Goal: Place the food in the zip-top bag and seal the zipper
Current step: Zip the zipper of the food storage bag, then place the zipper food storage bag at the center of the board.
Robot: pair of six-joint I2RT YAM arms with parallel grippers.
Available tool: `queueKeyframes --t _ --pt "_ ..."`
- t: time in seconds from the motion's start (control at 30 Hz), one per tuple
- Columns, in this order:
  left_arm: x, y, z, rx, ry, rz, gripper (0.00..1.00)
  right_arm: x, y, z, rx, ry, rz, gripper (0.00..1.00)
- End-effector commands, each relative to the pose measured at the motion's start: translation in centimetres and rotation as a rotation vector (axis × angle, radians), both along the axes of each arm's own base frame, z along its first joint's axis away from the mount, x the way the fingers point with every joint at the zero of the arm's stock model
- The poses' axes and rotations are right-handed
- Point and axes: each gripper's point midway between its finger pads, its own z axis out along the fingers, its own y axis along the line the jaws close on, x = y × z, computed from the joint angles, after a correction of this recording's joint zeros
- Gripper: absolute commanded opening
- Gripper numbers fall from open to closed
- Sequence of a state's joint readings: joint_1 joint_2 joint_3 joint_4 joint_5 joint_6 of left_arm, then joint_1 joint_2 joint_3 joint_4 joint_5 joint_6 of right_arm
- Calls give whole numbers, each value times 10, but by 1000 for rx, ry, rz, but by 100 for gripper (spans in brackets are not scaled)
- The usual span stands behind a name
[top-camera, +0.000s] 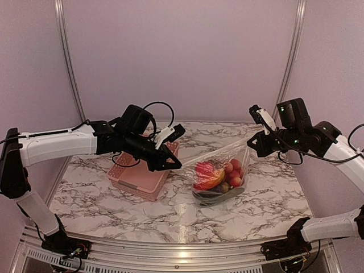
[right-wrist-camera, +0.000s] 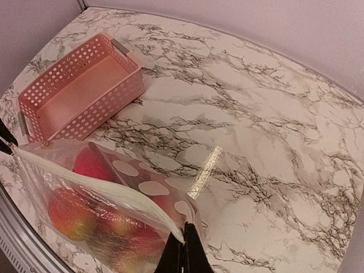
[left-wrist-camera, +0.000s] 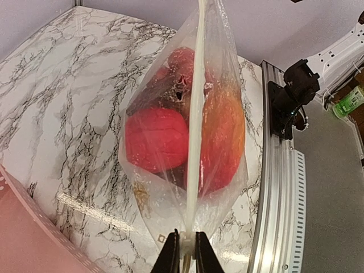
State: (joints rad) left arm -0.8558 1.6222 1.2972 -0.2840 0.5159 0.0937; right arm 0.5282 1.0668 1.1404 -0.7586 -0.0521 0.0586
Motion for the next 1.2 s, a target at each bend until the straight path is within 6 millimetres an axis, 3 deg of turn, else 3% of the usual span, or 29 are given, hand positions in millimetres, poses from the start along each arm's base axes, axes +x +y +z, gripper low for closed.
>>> queueKeyframes --t 0.0,0.17,0.27,0.37,0.5,0.6,0.7,0.8,0.87,0.93,1.07,1.1,1.17 --pt "-3 18 -32 104 106 9 9 20 -25 24 -22 -113 -124 0" --pt "16 2 -26 77 89 13 9 32 -17 23 -16 -122 -120 0" --pt "52 -5 -22 91 30 84 5 54 -20 32 -5 -162 -159 0" --pt "94 -13 -3 75 -47 149 4 79 -23 42 3 -207 -193 0" --pt "132 -26 19 2 -95 192 5 90 -16 62 40 -277 -170 0" --pt "133 -30 12 -17 -56 185 8 84 -13 57 58 -266 -144 0" --pt "117 -28 -8 -8 27 162 11 63 -6 25 96 -188 -86 1" --pt "99 -17 -24 1 91 163 19 34 6 -10 150 -86 9 14" --pt "90 -9 -24 5 109 172 41 17 11 -17 187 -42 60 28" --pt "85 -3 -10 -22 107 202 95 8 12 -3 221 -56 77 42" --pt "94 16 39 -216 94 419 99 15 5 52 288 -185 19 85" --pt "94 25 59 -302 76 479 99 21 1 62 292 -209 -19 92" --pt "101 45 74 -379 77 619 99 39 -14 76 284 -230 -154 98"
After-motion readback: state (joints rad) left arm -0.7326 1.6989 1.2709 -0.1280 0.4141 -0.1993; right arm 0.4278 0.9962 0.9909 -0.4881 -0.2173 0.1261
